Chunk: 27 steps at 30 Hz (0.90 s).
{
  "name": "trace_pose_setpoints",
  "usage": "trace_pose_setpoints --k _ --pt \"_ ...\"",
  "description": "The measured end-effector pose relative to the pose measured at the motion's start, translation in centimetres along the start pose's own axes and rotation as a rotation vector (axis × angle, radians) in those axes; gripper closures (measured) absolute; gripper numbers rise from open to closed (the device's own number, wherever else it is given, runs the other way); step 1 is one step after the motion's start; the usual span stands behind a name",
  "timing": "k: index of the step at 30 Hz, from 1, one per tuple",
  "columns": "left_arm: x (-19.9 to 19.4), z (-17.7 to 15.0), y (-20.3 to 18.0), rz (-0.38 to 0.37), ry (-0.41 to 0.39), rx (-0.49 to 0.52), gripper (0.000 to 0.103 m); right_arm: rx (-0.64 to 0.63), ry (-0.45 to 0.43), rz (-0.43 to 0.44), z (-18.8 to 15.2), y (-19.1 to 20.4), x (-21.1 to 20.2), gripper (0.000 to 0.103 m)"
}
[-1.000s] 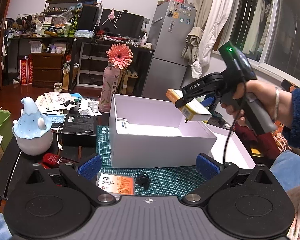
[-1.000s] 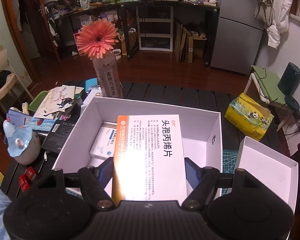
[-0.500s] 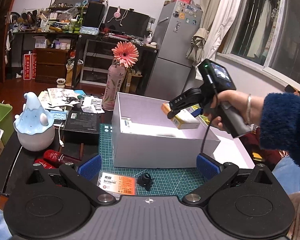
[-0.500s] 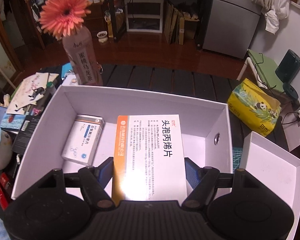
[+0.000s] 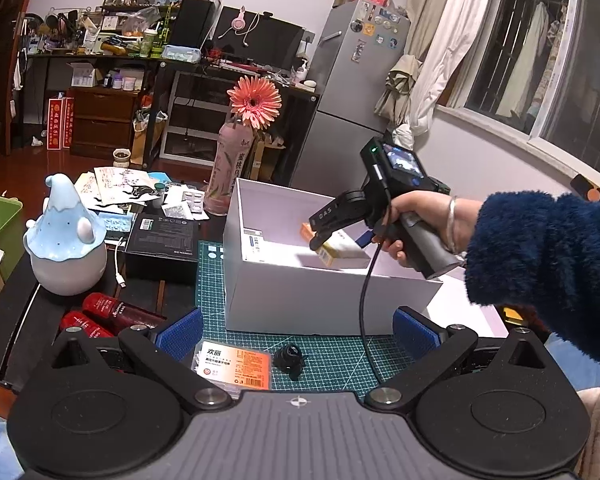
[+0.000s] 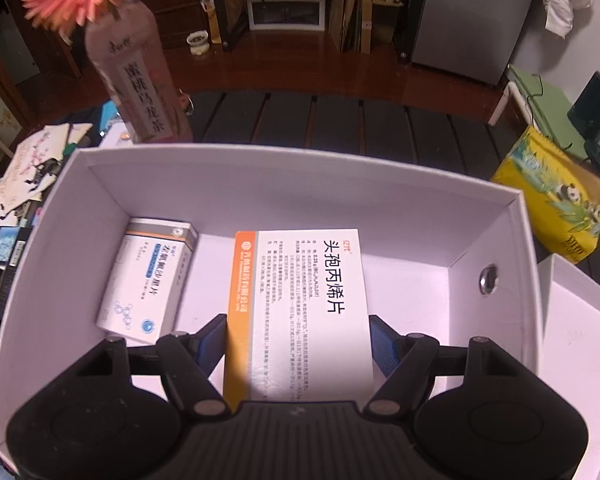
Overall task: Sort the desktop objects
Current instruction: 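Carry the box over the large white box and lower it inside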
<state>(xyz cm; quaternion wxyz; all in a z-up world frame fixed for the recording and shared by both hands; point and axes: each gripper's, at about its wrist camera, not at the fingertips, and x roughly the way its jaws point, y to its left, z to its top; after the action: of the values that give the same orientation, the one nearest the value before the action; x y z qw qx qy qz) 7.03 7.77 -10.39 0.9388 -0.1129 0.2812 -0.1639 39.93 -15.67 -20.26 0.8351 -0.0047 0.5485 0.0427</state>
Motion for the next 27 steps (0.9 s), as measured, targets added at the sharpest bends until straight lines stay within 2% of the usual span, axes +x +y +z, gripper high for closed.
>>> trace_pose_setpoints --k 15,27 --pt "0.4 0.0 0.3 -0.013 0.009 -0.015 0.001 0.015 0.082 -0.004 0.8 0.5 3.8 0.031" --pt "0.3 -0.1 0.2 -0.017 0.012 -0.017 0.001 0.038 0.118 0.010 1.2 0.6 5.0 0.031"
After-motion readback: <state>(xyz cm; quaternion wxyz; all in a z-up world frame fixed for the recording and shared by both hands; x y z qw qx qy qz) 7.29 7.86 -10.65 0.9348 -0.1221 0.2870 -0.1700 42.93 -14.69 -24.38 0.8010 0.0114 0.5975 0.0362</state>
